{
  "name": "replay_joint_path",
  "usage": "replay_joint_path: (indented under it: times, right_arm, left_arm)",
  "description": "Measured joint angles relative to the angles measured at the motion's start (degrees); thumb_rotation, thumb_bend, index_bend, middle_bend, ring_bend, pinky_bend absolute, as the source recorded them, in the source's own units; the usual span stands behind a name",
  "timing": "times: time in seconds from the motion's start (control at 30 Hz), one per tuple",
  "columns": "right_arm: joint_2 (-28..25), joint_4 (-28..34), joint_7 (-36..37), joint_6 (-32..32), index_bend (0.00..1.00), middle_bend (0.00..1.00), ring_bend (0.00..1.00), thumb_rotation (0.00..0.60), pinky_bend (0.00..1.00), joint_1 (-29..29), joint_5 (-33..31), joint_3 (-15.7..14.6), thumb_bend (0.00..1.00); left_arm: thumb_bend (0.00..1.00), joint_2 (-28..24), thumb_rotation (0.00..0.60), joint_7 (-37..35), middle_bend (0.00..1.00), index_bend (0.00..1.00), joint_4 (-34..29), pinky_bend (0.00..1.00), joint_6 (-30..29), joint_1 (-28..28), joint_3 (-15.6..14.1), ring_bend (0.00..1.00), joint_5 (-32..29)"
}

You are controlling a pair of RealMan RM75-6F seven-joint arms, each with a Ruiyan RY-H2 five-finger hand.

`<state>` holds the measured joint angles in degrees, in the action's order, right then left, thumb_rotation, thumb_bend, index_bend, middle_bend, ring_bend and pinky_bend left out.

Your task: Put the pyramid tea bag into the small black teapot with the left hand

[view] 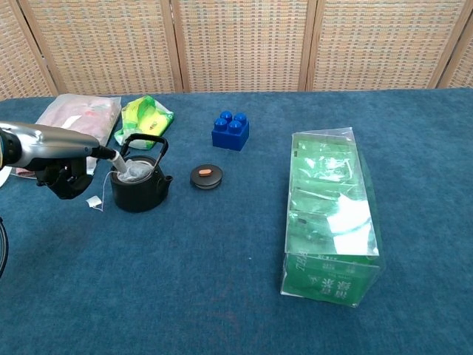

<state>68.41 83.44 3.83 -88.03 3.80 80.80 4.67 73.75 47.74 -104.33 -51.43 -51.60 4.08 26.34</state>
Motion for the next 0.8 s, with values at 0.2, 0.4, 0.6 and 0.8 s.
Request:
replay_joint_path:
  times: [0.2,0.4,0.6,0.8]
  right_arm:
    - [-0.04,0.25,-0.30,-0.06,0.12,0.20,0.09,0.576,0.16,0.09,-0.04,-0.01,0.01]
    - [-0.16,0.41,-0.47,-0.10,0.12,0.20,0.09,0.577,0.16,0.14,-0.09,0.03,0.01]
    - [-0.11,0.42,-0.48,0.03,0.12,0.20,0.09,0.574,0.16,0.04,0.02,0.01,0.01]
    - [-0.07,0.40,-0.49,0.21,0.12,0.20,0.09,0.576,0.16,-0.08,-0.02,0.07,0.01]
  left_arm:
    - [0.75,1.04,0.600,-1.20,0.86,0.14,2.14,0.66,2.07,-2.60,-1.73,0.78,-2.19]
    - [0.75,0.59,0.600,-3.67,0.86,0.13,1.34,0.66,1.19,-2.71,-2.01,0.78,-0.85]
    - [0.75,-0.98,0.600,-6.72,0.86,0.13,-0.63,0.66,-0.58,-1.63,-1.92,0.78,2.93]
    - [0.75,-3.87,0.600,-9.93,0.86,0.13,-3.76,0.66,-2.63,0.22,-2.04,0.78,7.65]
